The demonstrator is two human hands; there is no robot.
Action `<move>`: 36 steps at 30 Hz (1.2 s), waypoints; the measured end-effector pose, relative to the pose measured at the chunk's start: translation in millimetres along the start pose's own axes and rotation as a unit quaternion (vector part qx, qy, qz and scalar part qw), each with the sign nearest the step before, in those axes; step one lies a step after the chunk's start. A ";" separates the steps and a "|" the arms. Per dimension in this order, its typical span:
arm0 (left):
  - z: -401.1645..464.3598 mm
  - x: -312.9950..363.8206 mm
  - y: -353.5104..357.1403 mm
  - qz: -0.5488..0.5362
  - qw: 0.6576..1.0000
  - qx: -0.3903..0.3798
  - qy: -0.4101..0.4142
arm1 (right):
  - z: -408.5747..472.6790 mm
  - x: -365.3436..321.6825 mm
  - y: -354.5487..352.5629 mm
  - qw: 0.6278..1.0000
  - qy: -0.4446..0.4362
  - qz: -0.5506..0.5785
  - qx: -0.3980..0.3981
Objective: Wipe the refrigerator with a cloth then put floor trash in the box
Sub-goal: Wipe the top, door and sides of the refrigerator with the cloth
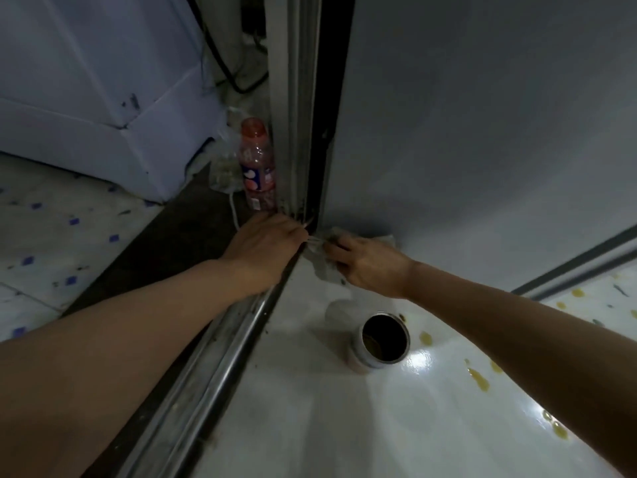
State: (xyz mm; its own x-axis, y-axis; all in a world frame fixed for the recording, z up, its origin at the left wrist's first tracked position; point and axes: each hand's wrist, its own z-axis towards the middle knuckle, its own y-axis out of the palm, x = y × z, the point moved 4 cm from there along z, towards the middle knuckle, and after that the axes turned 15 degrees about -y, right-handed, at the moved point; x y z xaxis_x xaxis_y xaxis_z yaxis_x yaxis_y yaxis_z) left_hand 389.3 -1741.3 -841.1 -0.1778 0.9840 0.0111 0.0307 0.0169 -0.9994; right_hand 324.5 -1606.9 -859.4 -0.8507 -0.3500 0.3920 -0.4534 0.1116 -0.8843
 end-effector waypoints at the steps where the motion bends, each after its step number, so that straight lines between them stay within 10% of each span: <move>1: 0.1 -3.8 -0.7 -0.002 1.000 0.002 -0.009 | 5.8 -0.2 6.7 1.000 -0.010 0.006 -0.026; 8: -0.1 -20.6 3.2 0.010 0.999 -0.013 -0.031 | 28.8 -2.9 53.9 0.983 -0.007 -0.037 -0.177; 26: -1.0 7.9 8.0 0.013 1.000 -0.021 0.000 | -6.4 -9.8 36.7 0.991 0.079 -0.031 -0.107; 36: 17.1 74.3 1.4 0.018 0.998 -0.038 0.054 | -96.4 -33.9 54.8 0.965 0.100 0.000 -0.243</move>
State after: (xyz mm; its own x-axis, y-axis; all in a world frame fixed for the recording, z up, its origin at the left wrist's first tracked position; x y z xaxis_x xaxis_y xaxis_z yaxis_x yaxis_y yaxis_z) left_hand 359.2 -1671.2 -842.2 -0.0690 0.9975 -0.0169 0.1101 -0.0092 -0.9939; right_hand 302.8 -1499.2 -896.7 -0.8632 -0.1692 0.4756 -0.4829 0.5516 -0.6802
